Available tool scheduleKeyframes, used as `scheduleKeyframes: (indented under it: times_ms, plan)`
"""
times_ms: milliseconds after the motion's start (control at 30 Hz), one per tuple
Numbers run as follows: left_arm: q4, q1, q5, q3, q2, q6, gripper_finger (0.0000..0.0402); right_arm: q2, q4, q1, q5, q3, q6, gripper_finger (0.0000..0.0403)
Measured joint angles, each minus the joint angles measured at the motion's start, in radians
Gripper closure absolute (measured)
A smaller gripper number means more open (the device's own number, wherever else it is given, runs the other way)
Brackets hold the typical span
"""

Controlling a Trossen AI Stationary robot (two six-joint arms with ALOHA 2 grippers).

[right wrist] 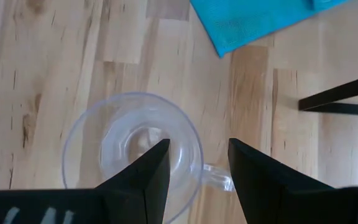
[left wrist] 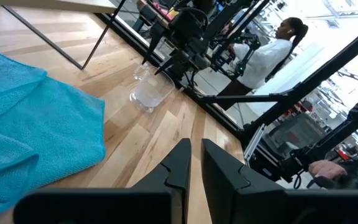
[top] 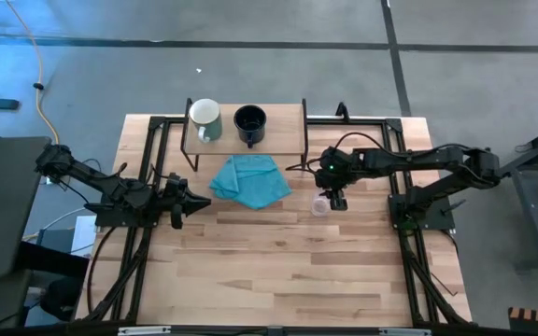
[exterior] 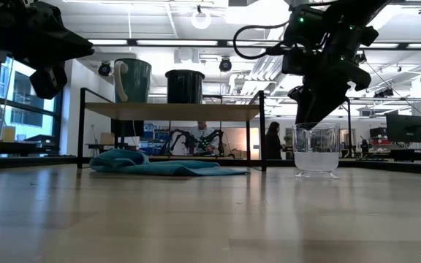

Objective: Stack small to large cups/mugs on shelf
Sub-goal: Put the transparent mug on the shelf

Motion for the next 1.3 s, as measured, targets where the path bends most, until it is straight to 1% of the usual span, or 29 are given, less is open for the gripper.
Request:
scheduleKeyframes:
  times_ms: [167, 267, 500, 767, 967, 1033, 1167, 1300]
  plan:
    - [0.000, 0.000, 0.000, 0.000, 0.000, 0.000, 0.0376, 0.000, -0.014, 0.000, 0.004, 0.000, 0.010, 0.0250]
    - [0.000, 0.000, 0.000, 0.000, 0.000, 0.000, 0.0376, 0.000, -0.053, -0.004, 0.004, 0.000, 0.029, 0.0250]
    - [-0.001, 0.000, 0.000, 0.000, 0.000, 0.000, 0.0376, 0.000, -0.143, -0.006, -0.002, 0.000, 0.115, 0.0250]
    - [-0.001, 0.000, 0.000, 0.000, 0.000, 0.000, 0.0376, 0.000, -0.168, -0.003, -0.067, 0.000, 0.222, 0.0250]
    - [-0.001, 0.000, 0.000, 0.000, 0.000, 0.000, 0.0376, 0.000, -0.178, -0.003, -0.133, 0.000, 0.362, 0.0250]
    - [-0.001, 0.000, 0.000, 0.000, 0.000, 0.000, 0.0376, 0.000, -0.163, 0.001, -0.161, 0.000, 0.356, 0.0250]
    - [-0.001, 0.000, 0.000, 0.000, 0.000, 0.001, 0.0376, 0.000, -0.116, 0.022, -0.153, 0.000, 0.293, 0.0249]
    - [0.000, 0.000, 0.000, 0.000, 0.000, 0.000, 0.0376, 0.000, -0.079, 0.022, -0.129, 0.000, 0.283, 0.0249]
